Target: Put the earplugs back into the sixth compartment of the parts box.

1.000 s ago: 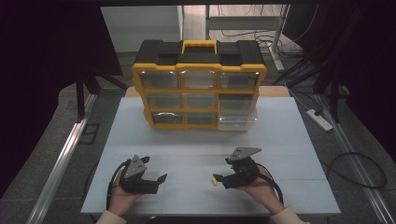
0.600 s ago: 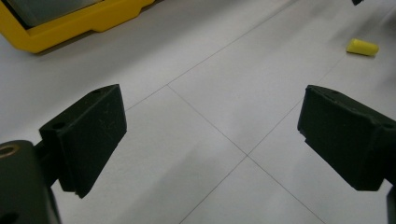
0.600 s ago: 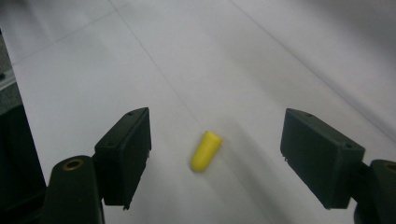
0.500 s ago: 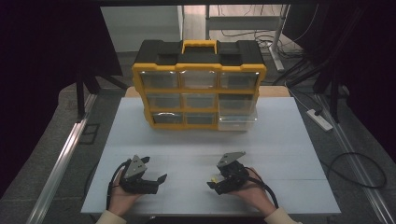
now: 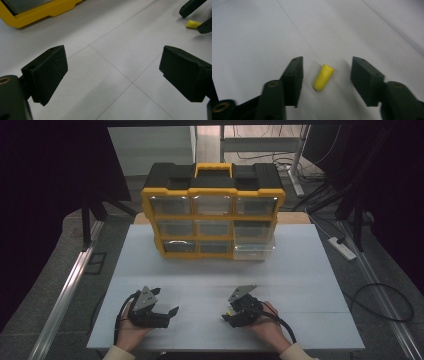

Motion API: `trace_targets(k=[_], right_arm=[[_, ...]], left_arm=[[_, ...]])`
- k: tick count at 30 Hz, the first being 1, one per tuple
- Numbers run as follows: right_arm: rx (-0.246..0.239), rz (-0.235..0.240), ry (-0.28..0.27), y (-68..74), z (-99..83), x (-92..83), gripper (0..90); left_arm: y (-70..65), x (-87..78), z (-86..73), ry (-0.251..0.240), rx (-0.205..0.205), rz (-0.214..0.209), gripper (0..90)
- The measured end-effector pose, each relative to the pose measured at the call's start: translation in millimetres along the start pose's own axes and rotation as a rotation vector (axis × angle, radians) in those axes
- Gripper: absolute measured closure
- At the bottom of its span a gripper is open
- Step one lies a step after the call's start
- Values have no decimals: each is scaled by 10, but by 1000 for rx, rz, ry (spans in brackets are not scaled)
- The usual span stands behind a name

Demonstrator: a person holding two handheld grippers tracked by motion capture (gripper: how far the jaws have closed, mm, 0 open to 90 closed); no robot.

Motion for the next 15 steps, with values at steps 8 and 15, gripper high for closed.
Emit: trace_targets(k=[8, 15], right_arm=[[-6, -20, 12, 2, -10, -12, 690], [-6, 19, -4, -7, 3, -52, 800]], left_arm=[[0, -2, 0, -2, 0, 1, 79], [2, -1, -1, -2, 0, 1, 79]])
Point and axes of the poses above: each handheld gripper's, and its own axes: x roughly forward along the jaws, z roughly out of its top, y roughly to its left, the point moved 1 cm from there along x, roughly forward along the jaws, and after that the axes turned 2 degrees about -y, right-handed, at the moved point
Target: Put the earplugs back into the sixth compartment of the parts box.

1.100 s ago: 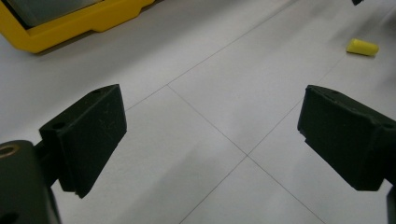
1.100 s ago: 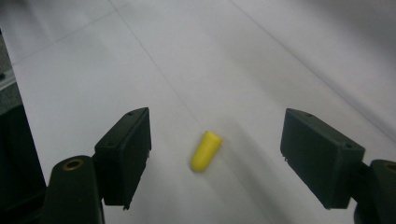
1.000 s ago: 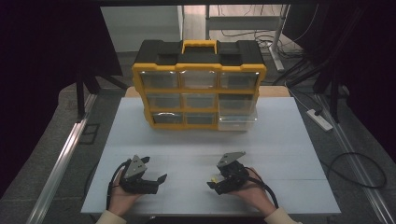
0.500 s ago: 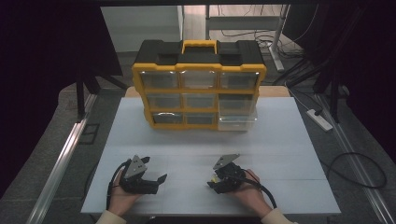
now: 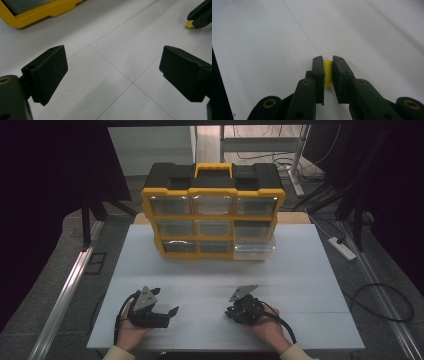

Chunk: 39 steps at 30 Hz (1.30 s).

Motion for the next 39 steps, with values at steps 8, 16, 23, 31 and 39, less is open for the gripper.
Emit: trace_targets(k=[8, 16, 23, 31, 39], right_arm=[[45, 10, -145, -89, 36, -201, 801], [66, 11, -298, -146, 75, -440, 800], [70, -11, -383, -184, 104, -617, 800], [61, -32, -455, -206, 141, -789, 800], [58, -61, -514, -244, 189, -958, 800]], left_arm=[[-3, -2, 0, -1, -1, -1, 80], [-3, 3, 0, 2, 4, 1, 82], [-3, 4, 1, 3, 4, 1, 82], [-4, 8, 2, 2, 3, 1, 82], [-1, 4, 4, 1, 2, 4, 82]])
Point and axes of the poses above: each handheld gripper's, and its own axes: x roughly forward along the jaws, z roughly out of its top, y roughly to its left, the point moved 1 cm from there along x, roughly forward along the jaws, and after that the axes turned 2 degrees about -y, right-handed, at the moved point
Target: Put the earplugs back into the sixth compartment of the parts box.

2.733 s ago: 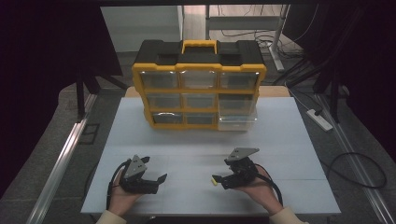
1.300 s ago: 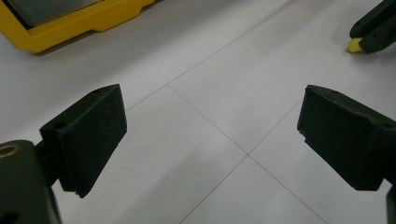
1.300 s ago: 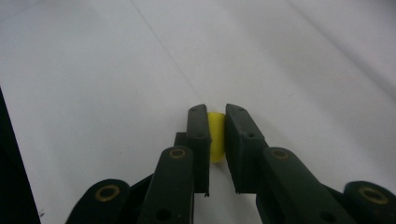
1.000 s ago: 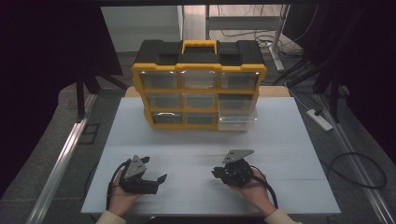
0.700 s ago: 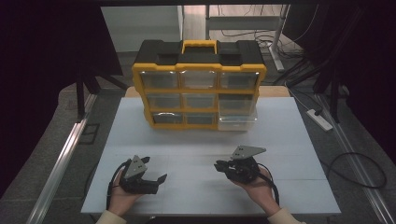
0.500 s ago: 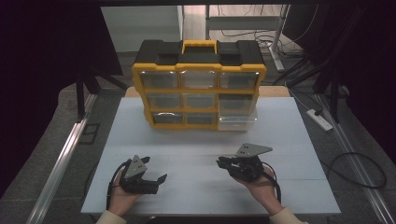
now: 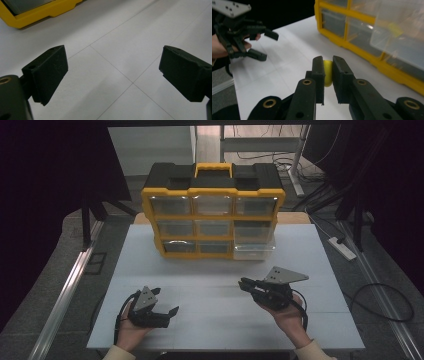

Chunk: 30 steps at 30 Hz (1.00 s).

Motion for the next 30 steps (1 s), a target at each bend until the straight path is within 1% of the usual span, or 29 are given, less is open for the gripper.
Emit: trace_targets(k=[3, 4, 5, 7, 11, 15, 16, 20, 23, 24, 26, 27, 30], right_arm=[[-2, -7, -22, -22, 57, -29, 799], [3, -12, -45, -46, 128, -62, 799], [6, -10, -58, -55, 159, -72, 799], [7, -12, -64, -59, 182, -82, 799], [-7, -36, -94, -85, 302, -144, 799], [-1, -51, -111, -139, 373, -184, 799], [7, -64, -118, -188, 428, -208, 799], [20, -86, -133, -286, 547, -237, 799], [20, -100, -141, -342, 615, -244, 799], [17, -117, -145, -400, 688, -239, 799], [14, -125, -144, -427, 719, -235, 799], [16, -137, -144, -478, 772, -217, 799], [14, -148, -134, -530, 809, -188, 799]], left_arm=[[0, -2, 2, -2, -1, -1, 82], [-1, -2, 4, -3, 1, -1, 82], [-3, -5, 4, -3, -3, -4, 82], [-1, -6, 5, 0, -2, -4, 82], [0, 2, 6, 0, 1, -8, 82], [-1, 6, 8, 0, 2, -8, 82], [-1, 6, 10, 2, 2, -9, 82], [-1, 8, 10, 3, 2, -8, 82], [-2, 10, 9, 0, 2, -7, 82], [-2, 11, 9, 0, 2, -7, 82], [-1, 12, 9, 1, 2, -7, 82], [0, 12, 9, 1, 2, -7, 82], [1, 13, 9, 1, 1, -7, 82]])
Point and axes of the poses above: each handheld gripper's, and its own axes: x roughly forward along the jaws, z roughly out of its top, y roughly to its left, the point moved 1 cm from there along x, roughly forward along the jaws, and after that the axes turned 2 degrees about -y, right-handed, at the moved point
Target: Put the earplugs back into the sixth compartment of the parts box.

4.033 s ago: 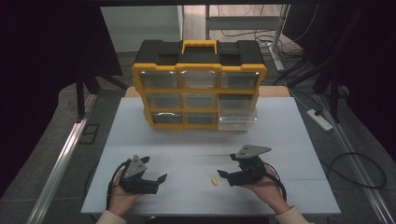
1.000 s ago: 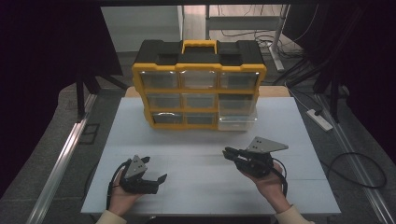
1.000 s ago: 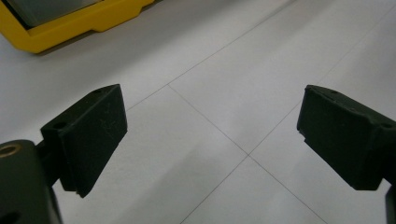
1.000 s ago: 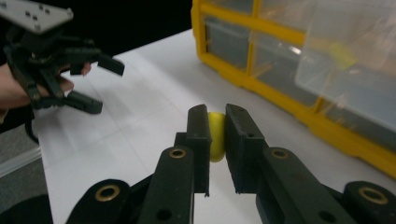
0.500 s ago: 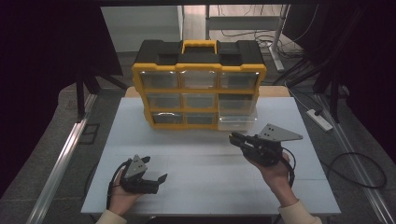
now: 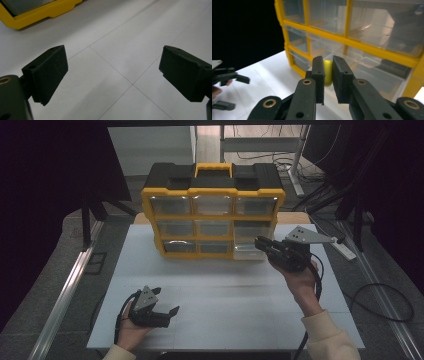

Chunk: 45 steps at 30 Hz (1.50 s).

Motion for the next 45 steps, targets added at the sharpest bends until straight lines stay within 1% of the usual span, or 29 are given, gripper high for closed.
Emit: trace_targets(k=[2, 5, 7, 8, 11, 15, 16, 18, 19, 20, 21, 22, 23, 24, 25, 26, 27, 31, 34, 36, 37, 39, 41, 42, 44, 45], right_arm=[[9, -19, 22, -94, 33, 96, 798], [16, -35, 40, -160, 44, 182, 798], [15, -45, 53, -194, 53, 238, 798], [15, -45, 53, -194, 53, 238, 798], [16, -68, 70, -257, 60, 343, 793], [12, -80, 83, -285, 49, 402, 786], [5, -90, 99, -294, 36, 429, 740], [-2, -101, 106, -291, 26, 449, 565], [-12, -121, 108, -279, 24, 454, 476], [-12, -121, 108, -279, 24, 454, 476], [-22, -135, 105, -269, 25, 450, 425], [-24, -141, 89, -251, 34, 427, 356], [-24, -141, 89, -251, 34, 427, 356], [-24, -140, 83, -244, 39, 416, 332], [-24, -132, 70, -218, 50, 379, 284], [-24, -132, 70, -218, 50, 379, 284], [-28, -116, 67, -186, 53, 340, 271], [-42, -85, 55, -111, 30, 241, 266], [-47, -74, 48, -67, 2, 176, 265], [-51, -63, 41, -9, -56, 82, 264], [-51, -63, 41, -9, -56, 82, 264], [-53, -58, 36, 22, -102, 22, 264], [-55, -55, 36, 62, -170, -57, 264], [-58, -54, 34, 92, -241, -129, 264], [-56, -56, 33, 102, -269, -157, 264], [-50, -60, 30, 112, -317, -205, 264]], left_arm=[[0, -1, 0, -1, 1, 0, 82], [1, -4, -1, 1, 3, 0, 82], [3, -4, -1, 1, 3, 0, 82], [3, -3, -2, 2, 2, 0, 82], [2, -3, -3, 3, 3, -1, 82], [4, -4, -4, 3, 2, 0, 82], [4, -5, -4, 3, 3, 0, 82], [3, -4, -4, 4, 3, 0, 82], [3, -4, -4, 4, 4, 0, 82], [3, -4, -4, 4, 4, 0, 82], [4, -4, -4, 4, 3, 0, 82], [4, -3, -4, 4, 3, 0, 82], [4, -3, -4, 4, 3, 0, 82], [5, -4, -4, 4, 6, 1, 82], [4, -5, -3, 3, 5, 1, 82], [4, -5, -3, 3, 5, 1, 82], [5, -6, -3, 3, 6, 0, 82], [3, -6, -2, 2, 5, 0, 82], [0, -5, -2, 0, 4, 1, 82], [2, -8, -1, -1, 5, 3, 82], [4, -9, -1, -1, 4, 3, 82], [6, -10, -1, -3, 3, 3, 82], [4, -10, 0, -2, 4, 4, 82], [3, -11, 0, -2, 6, 3, 82], [3, -11, 1, -2, 5, 3, 82], [3, -11, 1, -3, 5, 3, 82]])
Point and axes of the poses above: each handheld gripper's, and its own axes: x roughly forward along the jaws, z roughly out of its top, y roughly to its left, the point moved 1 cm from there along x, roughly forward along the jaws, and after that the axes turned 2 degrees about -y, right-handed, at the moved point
